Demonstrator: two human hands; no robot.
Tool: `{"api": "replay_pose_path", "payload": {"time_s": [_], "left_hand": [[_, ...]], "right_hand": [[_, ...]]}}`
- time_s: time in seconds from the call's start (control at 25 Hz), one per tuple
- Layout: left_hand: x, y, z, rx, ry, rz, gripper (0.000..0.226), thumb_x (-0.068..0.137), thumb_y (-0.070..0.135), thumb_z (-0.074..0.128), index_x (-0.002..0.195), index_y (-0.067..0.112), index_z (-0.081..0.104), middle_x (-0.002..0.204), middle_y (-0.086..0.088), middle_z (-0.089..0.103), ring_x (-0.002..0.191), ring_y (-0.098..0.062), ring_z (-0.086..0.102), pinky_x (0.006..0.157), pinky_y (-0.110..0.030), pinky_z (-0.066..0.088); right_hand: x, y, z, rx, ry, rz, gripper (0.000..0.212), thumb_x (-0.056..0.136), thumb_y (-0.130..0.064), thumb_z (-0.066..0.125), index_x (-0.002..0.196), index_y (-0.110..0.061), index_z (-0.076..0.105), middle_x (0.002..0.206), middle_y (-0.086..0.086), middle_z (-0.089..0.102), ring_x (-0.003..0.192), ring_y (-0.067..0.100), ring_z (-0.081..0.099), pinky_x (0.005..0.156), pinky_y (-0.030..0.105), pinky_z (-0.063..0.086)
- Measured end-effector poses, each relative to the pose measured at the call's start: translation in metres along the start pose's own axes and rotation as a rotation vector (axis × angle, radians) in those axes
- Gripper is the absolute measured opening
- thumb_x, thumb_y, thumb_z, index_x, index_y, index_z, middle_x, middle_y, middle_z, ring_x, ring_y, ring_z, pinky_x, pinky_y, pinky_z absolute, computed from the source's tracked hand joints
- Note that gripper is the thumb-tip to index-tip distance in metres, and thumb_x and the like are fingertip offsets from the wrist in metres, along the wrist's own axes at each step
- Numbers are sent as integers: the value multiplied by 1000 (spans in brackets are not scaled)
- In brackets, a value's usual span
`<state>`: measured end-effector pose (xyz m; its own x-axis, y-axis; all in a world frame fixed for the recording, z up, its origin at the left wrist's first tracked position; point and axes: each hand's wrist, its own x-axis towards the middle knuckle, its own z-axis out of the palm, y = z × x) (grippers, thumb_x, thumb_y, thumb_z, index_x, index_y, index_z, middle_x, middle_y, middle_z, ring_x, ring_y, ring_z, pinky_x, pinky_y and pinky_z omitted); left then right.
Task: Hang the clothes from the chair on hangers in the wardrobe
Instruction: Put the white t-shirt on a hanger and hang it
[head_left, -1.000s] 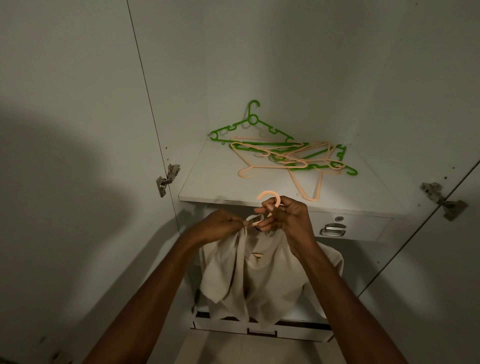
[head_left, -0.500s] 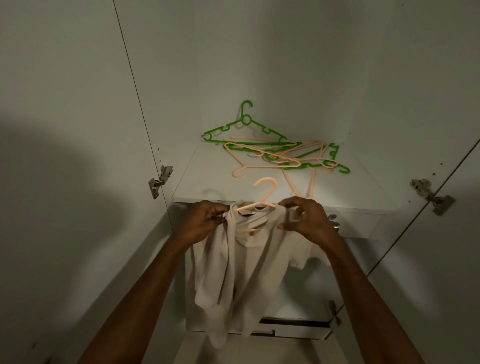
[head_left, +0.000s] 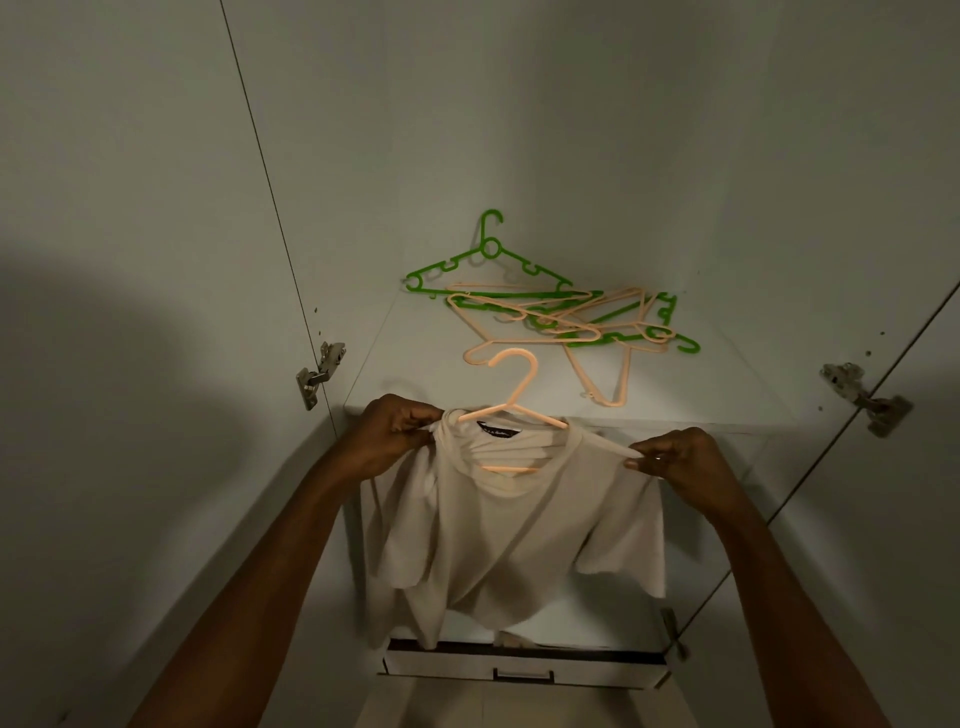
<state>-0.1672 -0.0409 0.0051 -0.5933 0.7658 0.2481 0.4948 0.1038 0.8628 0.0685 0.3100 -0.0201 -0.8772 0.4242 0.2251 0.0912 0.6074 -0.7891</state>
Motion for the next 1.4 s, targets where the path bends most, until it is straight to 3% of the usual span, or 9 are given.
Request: {"api": "replay_pose_path", "payload": {"time_s": [0.16,0.36,0.48,0.6,0.76,0.92,1.12,1.28,1.4], "left_hand": [[8,7,1,-16,-11,6,64,88,-10,68,98,53,76,104,20,76,106,-4,71,94,-19,52],[19,19,-3,7,-11,42,49,86,-10,70,111,32,74,105,23,75,107,-1,70,93,-14,51],[17,14,-16,122,4,-18,40,83,2,80,111,30,73,97,26,75,100,2,70,90,-13,53],[12,-3,-27,237,-4,-79,34,84,4,79,112,23,76,103,13,77,98,-2,72,93,-19,54],[13,-15,-14,436,53,-54,41,87,-9,69,115,21,74,102,8,75,95,0,69,97,-30,57],[20,-7,7,192,-60,-174,40,86,10,71,125,20,70,116,2,74,109,-15,69,99,-34,54],[18,-6,9,40,-223,-286,40,83,12,81,118,29,68,106,17,76,101,-1,70,87,-21,55],[15,-14,7,142,-99,-243,53,55,39,93,101,24,74,96,8,79,90,-14,75,75,-24,60],[19,-17,-6,-11,-55,-283,38,73,19,87,107,16,73,103,-4,79,94,-20,76,77,-37,64]], "right_hand": [[-1,-8,3,95,-103,-27,10,82,-11,82,92,-13,82,86,0,79,83,18,74,79,29,56],[0,-27,11,388,73,-53,22,87,-1,73,107,-4,78,102,4,79,97,15,75,88,22,56],[-4,-23,-1,451,132,-51,20,87,-1,72,105,-8,79,102,6,79,95,19,75,87,26,57],[-7,-12,-13,437,134,-39,19,86,-5,73,101,-12,81,100,7,79,94,25,75,87,34,58],[-7,-10,-23,431,97,-49,19,87,-1,71,104,-5,78,101,8,79,96,26,75,88,30,59],[-3,-11,-28,451,98,-55,19,84,3,72,102,-3,78,99,11,79,94,27,75,85,28,59],[-3,-5,-40,471,125,-28,20,84,-5,73,103,-3,78,101,13,78,94,32,75,82,31,59],[0,4,-50,435,130,-1,21,87,-6,72,108,-3,77,106,13,77,101,34,73,96,46,54],[2,2,-60,444,131,8,20,88,-4,72,106,-6,79,107,15,77,102,36,73,97,49,54]]}}
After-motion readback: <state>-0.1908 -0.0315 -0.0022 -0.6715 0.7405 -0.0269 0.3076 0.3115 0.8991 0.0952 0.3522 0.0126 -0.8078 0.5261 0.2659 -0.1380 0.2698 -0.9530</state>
